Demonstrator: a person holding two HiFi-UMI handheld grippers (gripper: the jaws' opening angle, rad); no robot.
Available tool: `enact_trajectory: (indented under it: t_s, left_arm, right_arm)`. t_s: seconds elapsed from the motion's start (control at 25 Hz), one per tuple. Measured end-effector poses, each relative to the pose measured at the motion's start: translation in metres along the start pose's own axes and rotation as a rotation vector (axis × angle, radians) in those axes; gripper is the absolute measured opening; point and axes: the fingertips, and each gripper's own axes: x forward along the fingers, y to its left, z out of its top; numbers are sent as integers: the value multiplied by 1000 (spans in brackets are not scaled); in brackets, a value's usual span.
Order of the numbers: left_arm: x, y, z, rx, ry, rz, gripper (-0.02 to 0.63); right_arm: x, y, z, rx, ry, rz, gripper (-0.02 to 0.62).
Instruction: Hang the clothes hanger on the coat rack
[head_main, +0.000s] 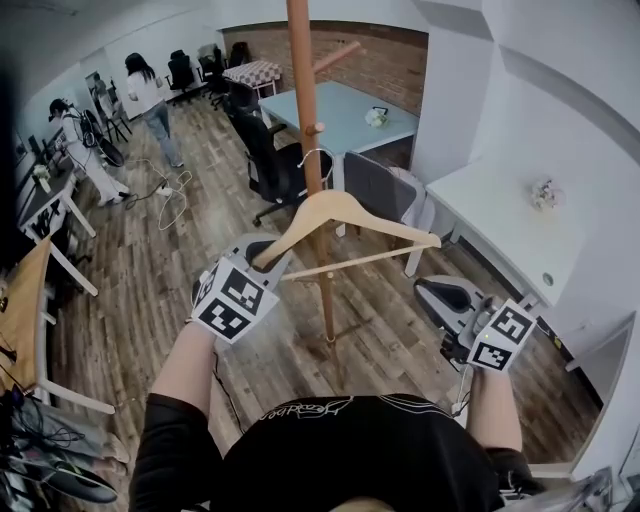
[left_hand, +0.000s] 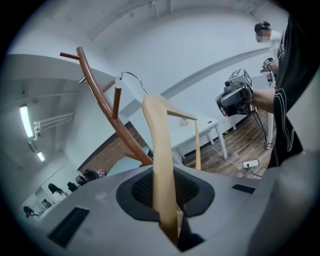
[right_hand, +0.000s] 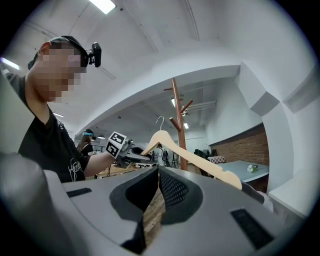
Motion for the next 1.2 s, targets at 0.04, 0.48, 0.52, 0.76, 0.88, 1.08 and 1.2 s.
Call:
enact_trajectory:
  t_s: [0.04, 0.48, 0.52, 0.76, 0.88, 1.08, 1.2]
  left_arm:
    - [4, 6, 3, 2, -5, 6, 41]
    - [40, 54, 20, 1, 0, 60, 41]
    - [42, 57, 18, 1, 5, 64, 41]
    - [57, 69, 3, -25, 40, 69, 41]
    - [67, 73, -9, -47, 68, 67, 41]
    - [79, 79, -25, -72, 87, 66, 41]
    - [85, 77, -32, -64, 95, 69, 41]
  right_arm:
    - [3, -6, 1, 0, -5, 6, 38]
    - [29, -58, 1, 16, -16, 62, 38]
    - [31, -60, 1, 16, -16, 66, 38]
    - [45, -74, -6, 27, 1, 85, 38]
    - [50, -84, -9, 36, 6, 92, 38]
    - [61, -98, -16, 51, 22, 99, 38]
    - [64, -102, -23, 57, 35, 108, 38]
